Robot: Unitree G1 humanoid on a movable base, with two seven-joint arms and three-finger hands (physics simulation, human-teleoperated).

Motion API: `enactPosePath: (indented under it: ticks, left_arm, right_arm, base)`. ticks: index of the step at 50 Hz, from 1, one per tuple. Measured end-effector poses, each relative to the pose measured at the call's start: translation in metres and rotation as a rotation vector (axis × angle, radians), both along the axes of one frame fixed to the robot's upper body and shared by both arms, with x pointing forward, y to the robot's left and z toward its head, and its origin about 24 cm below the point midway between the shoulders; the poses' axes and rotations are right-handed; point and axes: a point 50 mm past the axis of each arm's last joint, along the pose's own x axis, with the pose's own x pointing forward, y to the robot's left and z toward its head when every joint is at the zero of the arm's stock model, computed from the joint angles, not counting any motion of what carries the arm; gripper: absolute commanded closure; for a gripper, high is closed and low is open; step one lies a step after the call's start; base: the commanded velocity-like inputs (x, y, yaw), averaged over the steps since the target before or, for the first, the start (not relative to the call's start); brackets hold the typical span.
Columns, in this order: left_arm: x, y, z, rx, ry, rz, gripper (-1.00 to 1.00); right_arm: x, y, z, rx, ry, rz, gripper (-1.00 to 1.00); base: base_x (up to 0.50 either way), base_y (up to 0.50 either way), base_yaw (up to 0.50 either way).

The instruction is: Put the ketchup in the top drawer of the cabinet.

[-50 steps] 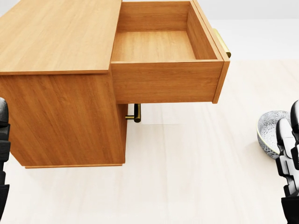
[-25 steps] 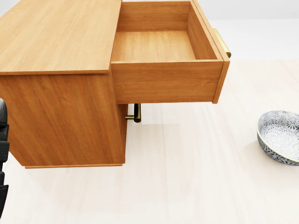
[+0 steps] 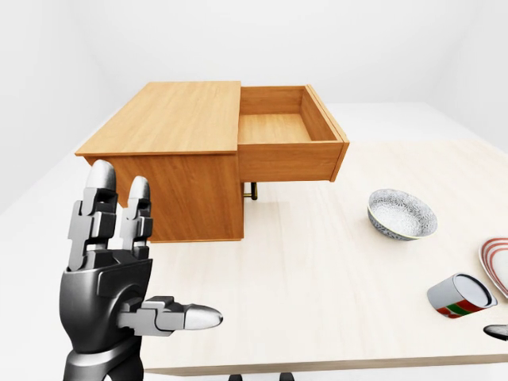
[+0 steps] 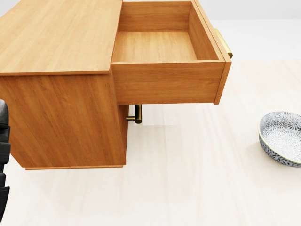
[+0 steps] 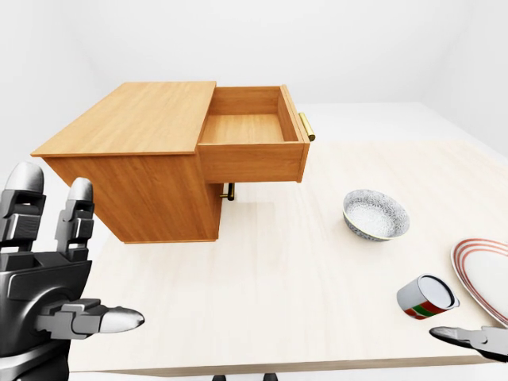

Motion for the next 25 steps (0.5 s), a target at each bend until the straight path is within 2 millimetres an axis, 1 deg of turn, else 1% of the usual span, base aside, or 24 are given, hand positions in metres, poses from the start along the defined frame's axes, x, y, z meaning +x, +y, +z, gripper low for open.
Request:
enactPosePath:
  ticks: [9, 25]
  left_arm:
    - [0.000, 0.000, 0.000, 0.000, 0.002, -0.001, -1.00]
    - [0.001, -0.001, -0.002, 0.002, 0.012, -0.004, -1.00]
  right_arm:
    - [-0.002, -0.016, -0.014, 0.047, 0.058, -0.058, -1.00]
    - [0.011, -0.031, -0.036, 0.125, 0.144, -0.057, -1.00]
  base:
    - [0.00, 0.00, 0.00]
    - [0.00, 0.00, 0.00]
